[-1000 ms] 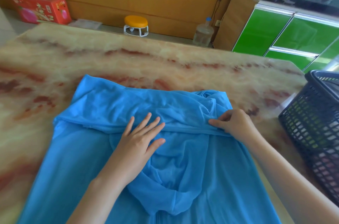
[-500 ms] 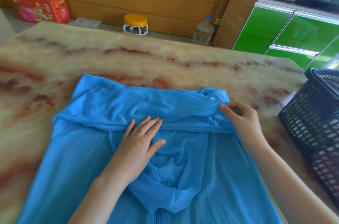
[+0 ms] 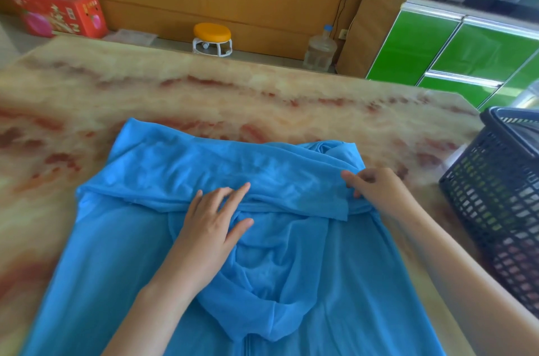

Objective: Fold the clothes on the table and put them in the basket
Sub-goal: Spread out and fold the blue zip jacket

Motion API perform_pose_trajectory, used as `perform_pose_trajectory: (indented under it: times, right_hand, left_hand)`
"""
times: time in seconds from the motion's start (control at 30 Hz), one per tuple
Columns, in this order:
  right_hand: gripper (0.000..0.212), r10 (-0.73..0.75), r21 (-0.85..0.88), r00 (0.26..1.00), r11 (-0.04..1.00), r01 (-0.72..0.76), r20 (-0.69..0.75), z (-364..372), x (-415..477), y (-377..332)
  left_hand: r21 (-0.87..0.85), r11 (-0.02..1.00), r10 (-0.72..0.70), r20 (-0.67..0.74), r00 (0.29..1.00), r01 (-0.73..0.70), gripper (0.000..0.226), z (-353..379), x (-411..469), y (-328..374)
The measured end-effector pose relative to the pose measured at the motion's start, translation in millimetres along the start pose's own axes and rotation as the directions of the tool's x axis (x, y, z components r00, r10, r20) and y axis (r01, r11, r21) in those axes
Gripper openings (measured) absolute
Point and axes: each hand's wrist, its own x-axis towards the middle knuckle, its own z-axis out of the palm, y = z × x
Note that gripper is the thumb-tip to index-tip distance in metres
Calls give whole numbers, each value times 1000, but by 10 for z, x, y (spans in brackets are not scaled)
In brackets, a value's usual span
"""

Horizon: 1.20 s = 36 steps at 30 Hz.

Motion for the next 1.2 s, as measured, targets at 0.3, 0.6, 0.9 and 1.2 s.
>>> perform_pose_trajectory:
  times: [0.3,0.6,0.9,1.2]
  right_hand:
    - [14,-45,-85,971,996,26,-235,151,233,-190]
    - [29,-76,-218,949,976,8,-306,216,348,-221]
    - [29,-541,-225,829,833,506,-138,616,-199,-500]
    - [11,-472,-200,879,870,451,-67,277,-208,18]
  left_hand:
    - [62,998,9,91,996,-15,75,0,-18,15]
    - [93,996,-21,100,995,12,73,-57,-6,29]
    - [274,877,-439,124,890,394,65,-380,7,-170]
    - [327,810,-537,77,840,487,60,-494,7,-338]
